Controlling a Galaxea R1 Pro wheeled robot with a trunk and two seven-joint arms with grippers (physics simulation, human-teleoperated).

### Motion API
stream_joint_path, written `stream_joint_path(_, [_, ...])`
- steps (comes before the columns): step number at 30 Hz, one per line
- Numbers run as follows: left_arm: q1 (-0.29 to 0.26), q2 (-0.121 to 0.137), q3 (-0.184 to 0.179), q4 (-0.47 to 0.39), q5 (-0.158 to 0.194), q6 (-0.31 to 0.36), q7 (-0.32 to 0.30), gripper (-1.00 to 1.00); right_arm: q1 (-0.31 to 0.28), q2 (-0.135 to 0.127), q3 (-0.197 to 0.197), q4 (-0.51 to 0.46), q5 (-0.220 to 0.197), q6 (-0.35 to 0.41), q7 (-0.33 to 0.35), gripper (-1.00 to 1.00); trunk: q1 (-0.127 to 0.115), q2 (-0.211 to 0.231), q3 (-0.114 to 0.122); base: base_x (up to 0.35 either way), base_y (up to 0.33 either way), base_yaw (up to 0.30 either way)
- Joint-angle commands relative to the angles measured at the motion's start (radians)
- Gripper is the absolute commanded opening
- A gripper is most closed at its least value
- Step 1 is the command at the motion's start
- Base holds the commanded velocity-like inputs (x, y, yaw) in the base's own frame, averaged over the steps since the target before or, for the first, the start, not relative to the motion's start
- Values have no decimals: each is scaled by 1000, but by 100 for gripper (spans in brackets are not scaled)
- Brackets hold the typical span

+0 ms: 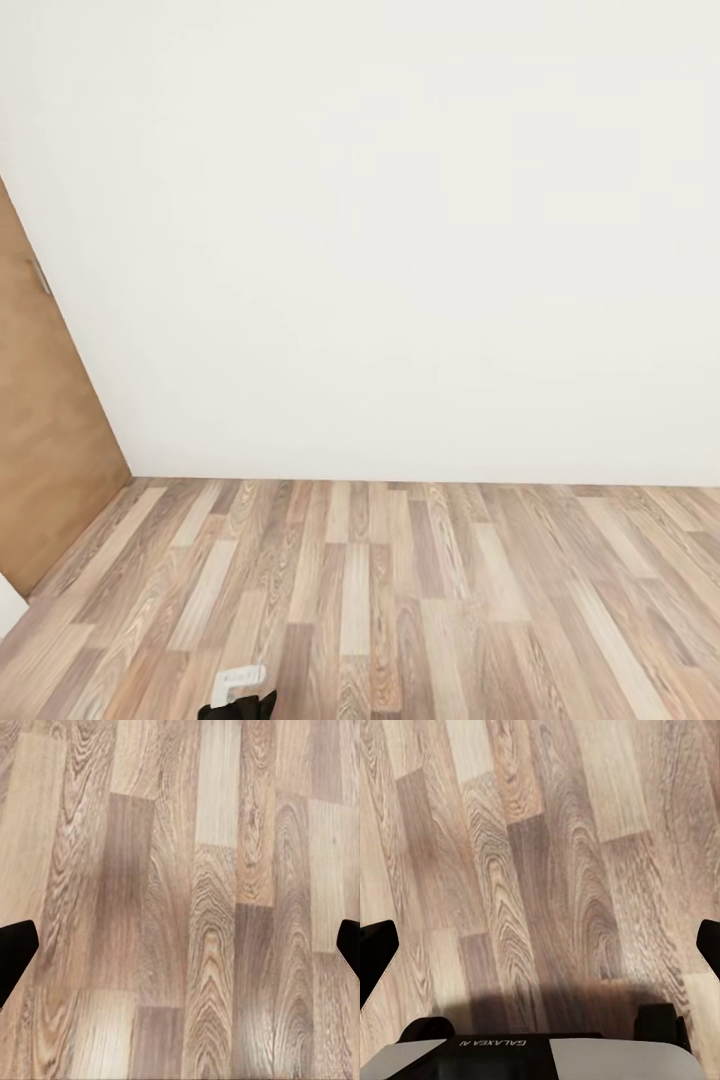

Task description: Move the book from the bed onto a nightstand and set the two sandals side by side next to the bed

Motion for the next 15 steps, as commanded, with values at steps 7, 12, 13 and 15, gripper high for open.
stream_joint_path(7, [-1, 0, 6, 1, 6, -1, -7, 100, -2, 0, -1, 4, -9, -1, 5, 100, 1, -1, -1, 331, 0, -33])
stream_joint_path(12, [-1, 0, 6, 1, 6, -1, -7, 100, -2, 0, -1, 4, -9, -1, 5, 100, 1, -1, -1, 331, 0, -2])
stream_joint_path(13, [-1, 0, 6, 1, 6, -1, -7, 100, -2, 0, -1, 4, -9, -1, 5, 100, 1, -1, -1, 331, 0, 0])
stream_joint_path(15, [-1, 0, 6, 1, 6, -1, -7, 100, -2, 0, -1, 4, -9, -1, 5, 100, 1, -1, -1, 331, 0, 0])
